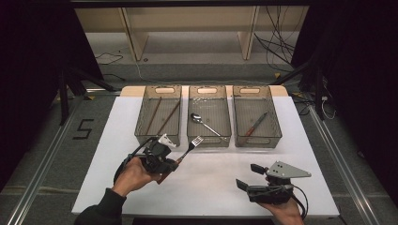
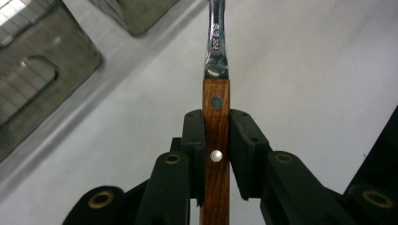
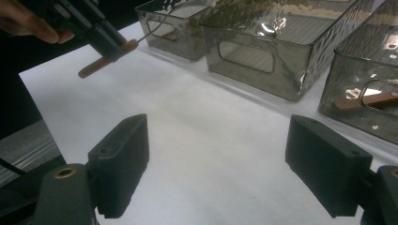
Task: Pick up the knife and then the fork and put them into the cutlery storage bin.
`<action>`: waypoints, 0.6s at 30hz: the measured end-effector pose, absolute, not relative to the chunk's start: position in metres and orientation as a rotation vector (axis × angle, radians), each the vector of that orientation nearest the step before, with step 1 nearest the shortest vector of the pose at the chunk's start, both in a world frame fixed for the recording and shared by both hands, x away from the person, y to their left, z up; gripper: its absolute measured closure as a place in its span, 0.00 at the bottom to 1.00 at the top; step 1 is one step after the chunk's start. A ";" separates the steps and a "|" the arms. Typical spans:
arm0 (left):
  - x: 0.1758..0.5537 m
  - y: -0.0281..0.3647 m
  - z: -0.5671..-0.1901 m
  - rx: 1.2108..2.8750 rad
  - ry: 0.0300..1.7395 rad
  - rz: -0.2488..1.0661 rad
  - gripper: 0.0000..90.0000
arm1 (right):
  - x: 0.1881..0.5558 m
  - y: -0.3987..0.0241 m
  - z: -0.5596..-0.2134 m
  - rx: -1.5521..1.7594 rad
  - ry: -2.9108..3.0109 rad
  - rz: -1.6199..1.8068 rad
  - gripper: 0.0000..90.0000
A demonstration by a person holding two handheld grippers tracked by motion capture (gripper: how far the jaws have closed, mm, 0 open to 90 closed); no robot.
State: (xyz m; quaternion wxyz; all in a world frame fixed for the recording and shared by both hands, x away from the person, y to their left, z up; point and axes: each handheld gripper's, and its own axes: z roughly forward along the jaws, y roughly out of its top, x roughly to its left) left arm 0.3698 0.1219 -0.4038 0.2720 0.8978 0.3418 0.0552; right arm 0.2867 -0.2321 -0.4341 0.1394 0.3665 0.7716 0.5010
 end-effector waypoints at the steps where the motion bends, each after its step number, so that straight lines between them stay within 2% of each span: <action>1: 0.371 0.121 -0.402 2.404 0.921 0.154 0.85 | 0.287 -0.232 -0.434 1.059 2.230 1.448 0.25; 8: 0.388 0.111 -0.392 2.331 0.911 0.167 0.85 | 0.287 -0.233 -0.435 1.067 2.230 1.450 0.25; 18: 0.406 0.085 -0.376 2.309 0.862 0.164 0.85 | 0.287 -0.233 -0.434 1.063 2.228 1.451 0.25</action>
